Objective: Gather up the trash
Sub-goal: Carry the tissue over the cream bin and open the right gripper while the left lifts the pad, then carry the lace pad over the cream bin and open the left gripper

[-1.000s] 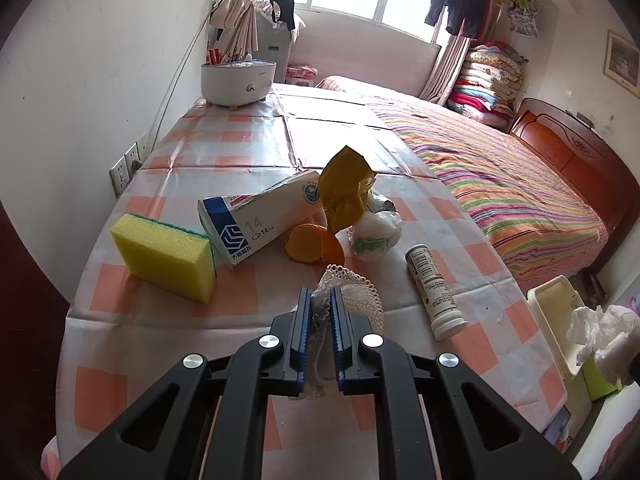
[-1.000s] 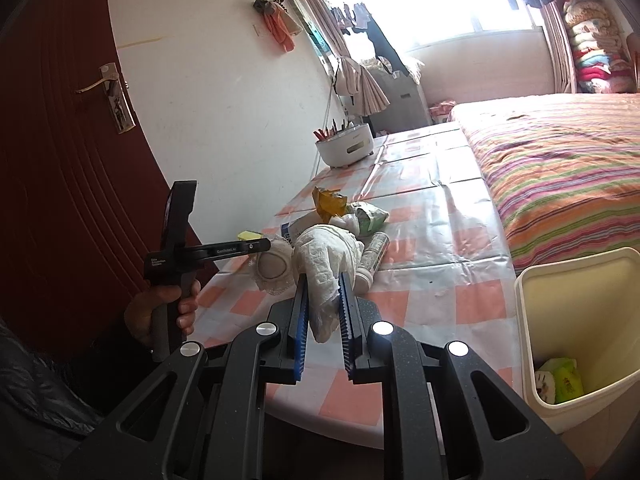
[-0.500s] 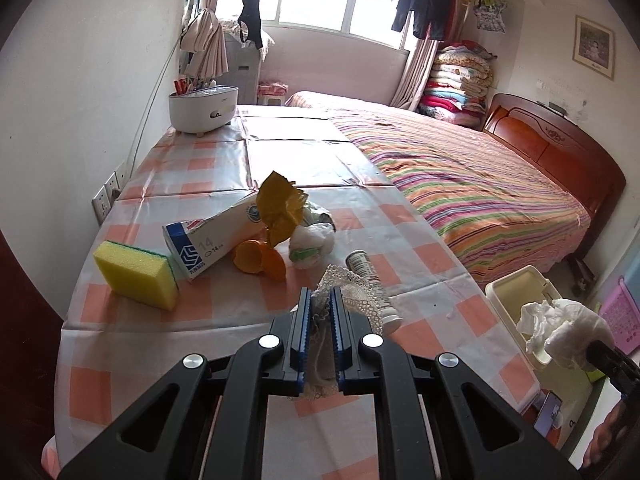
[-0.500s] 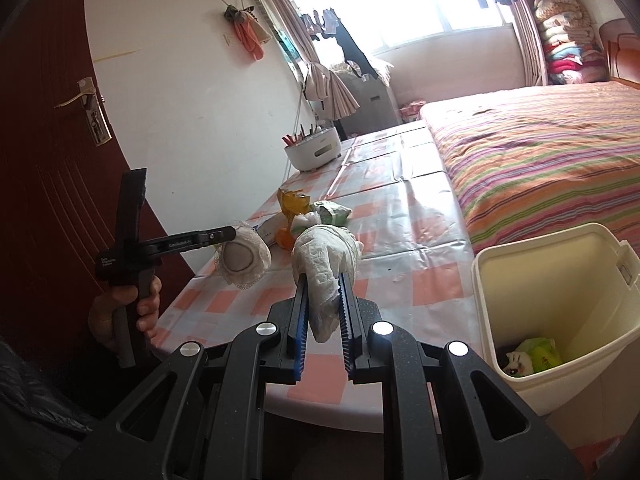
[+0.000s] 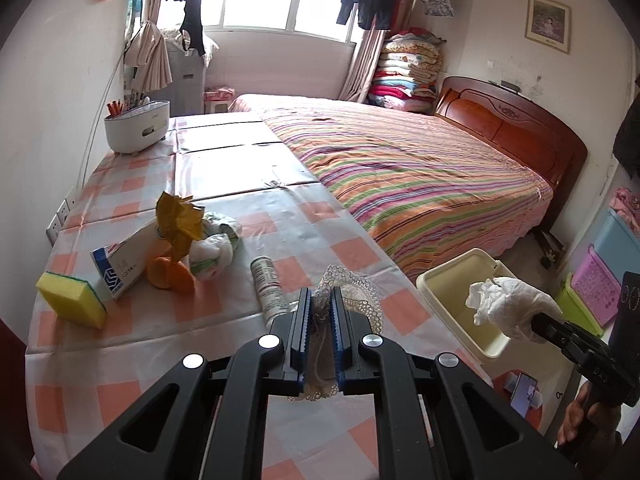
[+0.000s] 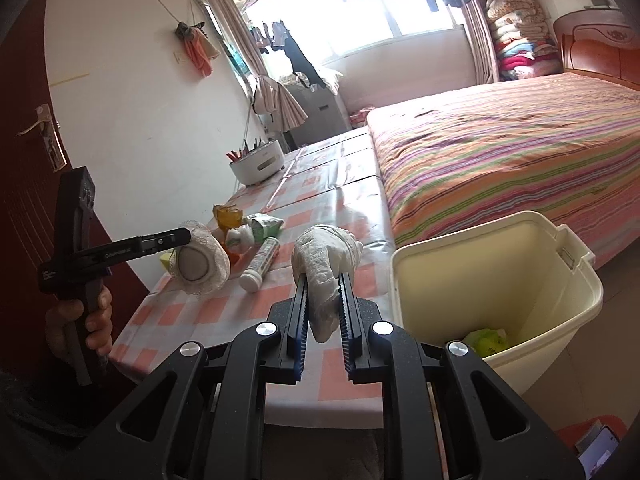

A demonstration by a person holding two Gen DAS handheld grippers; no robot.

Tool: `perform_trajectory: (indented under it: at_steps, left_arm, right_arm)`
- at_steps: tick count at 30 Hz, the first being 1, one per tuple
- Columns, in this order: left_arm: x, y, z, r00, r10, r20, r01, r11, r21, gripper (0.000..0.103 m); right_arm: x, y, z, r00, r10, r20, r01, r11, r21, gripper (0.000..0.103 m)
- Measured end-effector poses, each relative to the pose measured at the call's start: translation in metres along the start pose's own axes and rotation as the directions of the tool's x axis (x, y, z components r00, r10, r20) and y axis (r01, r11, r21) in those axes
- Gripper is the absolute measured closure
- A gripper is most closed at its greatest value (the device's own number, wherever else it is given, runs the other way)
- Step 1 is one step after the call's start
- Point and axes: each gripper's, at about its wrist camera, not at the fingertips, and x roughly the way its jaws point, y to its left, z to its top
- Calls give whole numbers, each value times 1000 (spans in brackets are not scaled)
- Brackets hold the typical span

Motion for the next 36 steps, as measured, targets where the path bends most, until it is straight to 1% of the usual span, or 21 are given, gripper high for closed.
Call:
perform_trajectory:
  at_steps: [4,6,12,15,18,23,24,25,26,29,31,36]
  left_arm:
    - [1,-19,5,1000,-27,1,27,999,33,93]
    - [2,-28,8,999,-39,1,39,998,47,93]
    - [1,-49,15,998,-69,7,68,994,89,93]
    - [1,-57,17,997,-81,10,79,992,98,93]
    - [1,-63,20,996,-93,12,92,991,100,93]
    - [7,-74,23,994,-105,4,104,987,119,93]
    - [8,-77,23,994,-108,1,107,987,123,93]
    - [10,-80,24,993,-115,-4,114,985,126,93]
    - [12,-82,24,993,-121,-8,121,985,126,93]
    - [21,-91,26,989,-144,-24,146,980,132,93]
    - [26,-99,27,987,-155,-33,158,978,139,93]
    - [44,-124,30,979,-195,-66,204,965,166,93]
  right_arm:
    - [-1,-14,1,999,-46,5,46,999,9,89]
    - [-2,-22,1,997,-82,6,82,997,7,89]
    - [-2,-43,4,984,-175,15,175,984,-10,89]
    - [1,-55,5,981,-194,10,194,981,3,87]
    - [6,-62,8,978,-210,15,210,978,2,87]
    - [15,-71,9,976,-217,1,217,976,13,84]
    - [14,-73,9,975,-220,2,220,975,18,78]
    - [13,-75,9,975,-222,6,222,975,28,67]
    - [12,-77,9,975,-220,11,219,975,37,64]
    - [1,-78,9,975,-219,36,216,974,65,62]
    - [-8,-78,8,973,-223,55,218,972,85,58]
    - [-33,-75,0,968,-234,93,223,968,114,56]
